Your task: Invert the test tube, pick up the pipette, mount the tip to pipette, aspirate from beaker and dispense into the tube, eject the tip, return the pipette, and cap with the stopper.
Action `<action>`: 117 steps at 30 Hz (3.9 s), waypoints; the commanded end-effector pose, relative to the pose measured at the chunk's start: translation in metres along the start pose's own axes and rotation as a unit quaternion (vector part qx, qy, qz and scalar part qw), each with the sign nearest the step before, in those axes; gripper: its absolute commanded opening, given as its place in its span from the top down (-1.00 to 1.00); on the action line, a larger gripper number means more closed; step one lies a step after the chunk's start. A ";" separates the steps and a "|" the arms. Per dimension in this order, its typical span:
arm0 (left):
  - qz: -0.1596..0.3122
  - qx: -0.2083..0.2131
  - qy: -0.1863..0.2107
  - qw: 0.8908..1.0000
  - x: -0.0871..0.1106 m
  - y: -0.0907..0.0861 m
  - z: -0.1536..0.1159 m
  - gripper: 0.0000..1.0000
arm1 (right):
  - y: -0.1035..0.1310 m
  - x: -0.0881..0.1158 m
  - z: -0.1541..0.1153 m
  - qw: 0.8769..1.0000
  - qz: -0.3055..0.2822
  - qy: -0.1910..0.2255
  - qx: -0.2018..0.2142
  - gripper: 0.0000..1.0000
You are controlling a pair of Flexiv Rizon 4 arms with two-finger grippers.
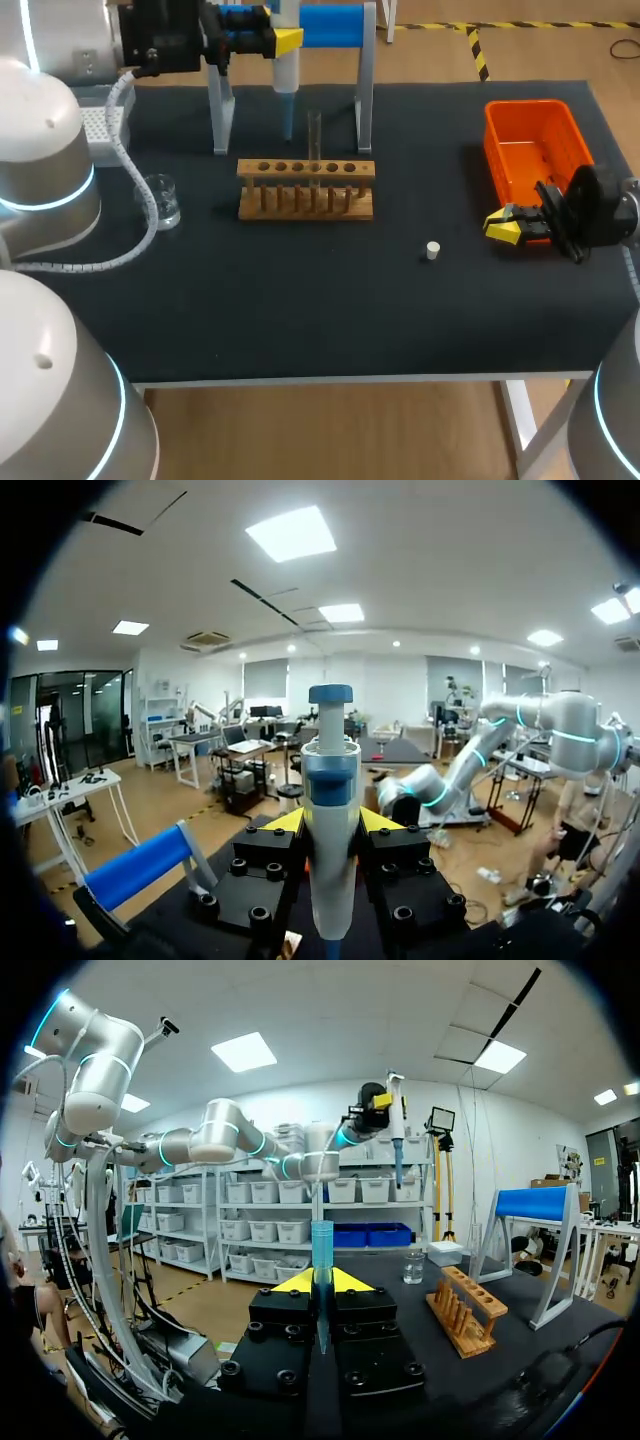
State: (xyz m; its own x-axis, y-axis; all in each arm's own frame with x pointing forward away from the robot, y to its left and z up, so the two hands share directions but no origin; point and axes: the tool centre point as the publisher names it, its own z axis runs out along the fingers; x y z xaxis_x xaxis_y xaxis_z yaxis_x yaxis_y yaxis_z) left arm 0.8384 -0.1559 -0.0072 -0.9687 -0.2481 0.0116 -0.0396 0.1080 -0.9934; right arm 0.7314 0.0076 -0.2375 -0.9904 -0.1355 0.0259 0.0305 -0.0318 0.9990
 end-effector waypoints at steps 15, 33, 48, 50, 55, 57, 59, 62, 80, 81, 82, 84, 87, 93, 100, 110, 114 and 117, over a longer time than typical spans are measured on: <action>0.008 0.004 0.049 0.999 0.010 -0.015 0.038 1.00 | 0.000 0.001 0.000 1.000 0.000 -0.001 0.001 1.00; 0.005 0.006 0.073 0.997 0.020 -0.019 0.066 1.00 | 0.000 0.001 0.000 1.000 0.000 -0.001 0.001 1.00; 0.006 0.010 0.080 0.997 0.024 -0.019 0.074 1.00 | 0.000 0.001 0.000 1.000 0.000 -0.001 0.001 1.00; 0.006 0.011 0.079 0.997 0.024 -0.018 0.073 1.00 | 0.000 0.001 0.000 1.000 0.000 -0.001 0.001 1.00; 0.006 0.011 0.079 0.997 0.024 -0.018 0.073 1.00 | 0.000 0.001 0.000 1.000 0.000 -0.001 0.001 1.00; 0.006 0.011 0.079 0.997 0.024 -0.018 0.073 1.00 | 0.000 0.001 0.000 1.000 0.000 -0.001 0.001 1.00; 0.006 0.011 0.079 0.997 0.024 -0.018 0.073 1.00 | 0.000 0.001 0.000 1.000 0.000 -0.001 0.001 1.00; 0.006 0.011 0.079 0.997 0.024 -0.018 0.073 1.00 | 0.000 0.001 0.000 1.000 0.000 -0.001 0.001 1.00; 0.006 0.011 0.079 0.997 0.024 -0.018 0.073 1.00 | 0.000 0.001 0.000 1.000 0.000 -0.001 0.001 1.00; 0.006 0.011 0.079 0.997 0.024 -0.018 0.073 1.00 | 0.000 0.001 0.000 1.000 0.000 -0.001 0.001 1.00; 0.006 0.011 0.079 0.997 0.024 -0.018 0.073 1.00 | 0.000 0.001 0.000 1.000 0.000 -0.001 0.001 1.00; 0.006 0.011 0.079 0.997 0.024 -0.018 0.073 1.00 | 0.000 0.001 0.000 1.000 0.000 -0.001 0.001 1.00; 0.006 0.011 0.079 0.997 0.024 -0.018 0.073 1.00 | 0.000 0.001 0.000 1.000 0.000 -0.001 0.001 1.00; 0.006 0.011 0.079 0.997 0.024 -0.018 0.073 1.00 | 0.000 0.001 0.000 1.000 0.000 -0.001 0.001 1.00; 0.007 0.014 0.074 0.997 0.024 -0.017 0.071 1.00 | 0.000 0.001 0.000 1.000 0.000 -0.001 0.001 1.00; 0.005 0.010 0.047 0.999 0.024 -0.017 0.069 1.00 | 0.000 0.001 0.000 1.000 0.000 -0.001 0.001 1.00; 0.003 0.012 0.038 0.999 0.025 -0.016 0.068 1.00 | 0.000 0.001 0.000 1.000 0.000 -0.001 0.001 1.00; 0.002 0.011 0.030 0.999 0.025 -0.015 0.067 1.00 | 0.000 0.001 0.000 1.000 0.000 -0.001 0.001 1.00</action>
State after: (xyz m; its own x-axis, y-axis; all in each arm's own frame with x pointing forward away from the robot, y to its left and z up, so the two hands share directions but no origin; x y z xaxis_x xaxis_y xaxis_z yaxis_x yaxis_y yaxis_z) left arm 0.8358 -0.2279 0.0010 -0.9837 -0.1794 0.0147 -0.0307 0.0868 -0.9958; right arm 0.7314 0.0075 -0.2375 -0.9905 -0.1354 0.0259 0.0305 -0.0317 0.9990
